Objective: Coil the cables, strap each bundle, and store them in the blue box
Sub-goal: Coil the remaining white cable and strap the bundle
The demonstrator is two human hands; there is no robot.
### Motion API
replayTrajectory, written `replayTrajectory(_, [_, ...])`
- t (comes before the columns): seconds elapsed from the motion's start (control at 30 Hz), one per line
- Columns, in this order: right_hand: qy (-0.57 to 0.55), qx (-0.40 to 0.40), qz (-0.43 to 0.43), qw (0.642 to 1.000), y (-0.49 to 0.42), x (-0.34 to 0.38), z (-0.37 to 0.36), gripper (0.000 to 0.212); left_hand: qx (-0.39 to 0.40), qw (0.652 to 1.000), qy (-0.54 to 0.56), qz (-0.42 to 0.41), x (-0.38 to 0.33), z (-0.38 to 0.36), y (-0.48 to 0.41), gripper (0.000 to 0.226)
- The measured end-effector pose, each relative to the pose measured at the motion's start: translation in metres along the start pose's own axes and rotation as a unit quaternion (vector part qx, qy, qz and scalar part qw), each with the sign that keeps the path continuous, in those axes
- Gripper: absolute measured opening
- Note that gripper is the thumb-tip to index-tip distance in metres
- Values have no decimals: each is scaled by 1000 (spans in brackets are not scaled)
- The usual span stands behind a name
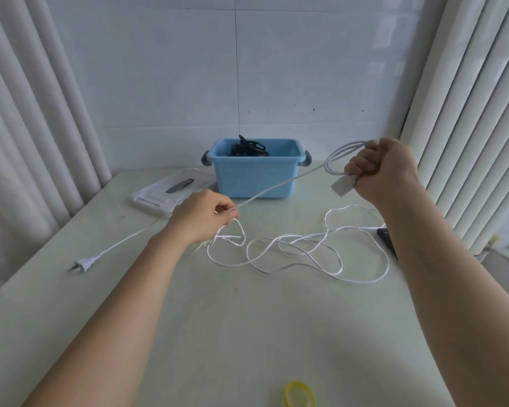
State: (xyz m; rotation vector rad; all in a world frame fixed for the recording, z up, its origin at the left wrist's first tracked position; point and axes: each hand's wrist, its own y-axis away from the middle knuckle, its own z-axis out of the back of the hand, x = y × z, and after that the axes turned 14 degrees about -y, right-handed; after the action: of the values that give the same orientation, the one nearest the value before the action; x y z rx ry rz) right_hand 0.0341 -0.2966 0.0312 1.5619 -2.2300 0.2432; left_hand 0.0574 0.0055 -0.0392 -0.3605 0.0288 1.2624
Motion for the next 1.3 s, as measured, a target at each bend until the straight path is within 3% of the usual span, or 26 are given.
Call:
replayTrajectory(0.23, [95, 85, -12, 992, 3, -32, -8, 28, 73, 990, 79, -93, -17, 5, 5, 17])
replayTrajectory(0.3, [173, 104, 9, 979, 8, -42, -9, 27, 94, 983, 97, -121, -20, 8, 5, 16])
replayTrajectory(0.37, [317, 139, 23, 938, 17, -51, -7, 25, 97, 975, 137, -145, -23, 13, 5, 16])
replayTrajectory(0.47, [485, 206, -23, 850, 33, -67, -5, 26, 64, 960, 212, -169, -26, 21, 7, 16])
replayTrajectory(0.57, [538, 264, -89, 796, 46, -82, -4, 26, 4, 948, 264, -179, -28, 30, 9, 16])
replayTrajectory(0.63, [530, 299, -133, 782, 51, -90, -2, 25, -50, 942, 282, -175, -27, 33, 9, 16])
replayTrajectory(0.77, [423, 301, -220, 826, 51, -97, -1, 38, -124, 931, 325, -108, -17, 31, 4, 7])
replayTrajectory(0.87, [378, 275, -219, 857, 50, -92, -5, 49, -135, 938, 313, -71, -8, 27, 2, 15])
replayTrajectory(1.07, [251, 178, -146, 940, 39, -70, -11, 55, -50, 971, 230, -51, -2, 20, 5, 10])
replayTrajectory(1.17, [169, 139, -120, 968, 31, -60, -10, 54, -14, 983, 177, -40, -1, 16, 3, 8])
replayTrajectory(1.3, [20, 86, -98, 991, 18, -45, -8, 46, 104, 985, 129, -51, 0, 9, 5, 10])
